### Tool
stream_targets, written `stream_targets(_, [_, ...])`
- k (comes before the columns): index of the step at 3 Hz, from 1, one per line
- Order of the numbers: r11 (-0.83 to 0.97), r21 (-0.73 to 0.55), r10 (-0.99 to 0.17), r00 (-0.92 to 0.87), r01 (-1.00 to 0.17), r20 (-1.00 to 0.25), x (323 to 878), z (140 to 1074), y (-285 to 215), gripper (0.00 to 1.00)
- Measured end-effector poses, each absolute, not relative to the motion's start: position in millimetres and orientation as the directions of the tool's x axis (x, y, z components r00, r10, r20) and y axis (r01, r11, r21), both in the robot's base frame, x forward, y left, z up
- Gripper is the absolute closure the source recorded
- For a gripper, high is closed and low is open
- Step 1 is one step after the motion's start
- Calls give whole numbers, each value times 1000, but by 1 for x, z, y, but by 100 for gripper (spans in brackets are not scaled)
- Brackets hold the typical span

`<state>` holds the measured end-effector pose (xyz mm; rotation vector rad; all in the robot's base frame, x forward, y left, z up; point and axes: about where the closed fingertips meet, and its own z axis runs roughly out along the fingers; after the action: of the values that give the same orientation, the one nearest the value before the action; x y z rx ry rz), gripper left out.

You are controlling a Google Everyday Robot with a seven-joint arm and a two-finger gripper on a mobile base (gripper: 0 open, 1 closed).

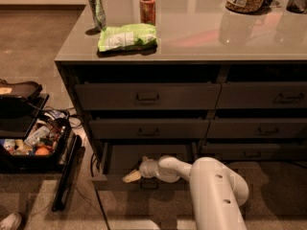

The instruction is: Close bottom drawer

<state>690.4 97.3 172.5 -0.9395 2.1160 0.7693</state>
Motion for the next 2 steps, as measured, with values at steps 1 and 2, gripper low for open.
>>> stream_targets(1, [562, 233, -393, -504, -794, -769, 686, 175, 99, 0])
stream_targets(2, [589, 222, -419, -528, -777, -739, 654, 230, 100, 0])
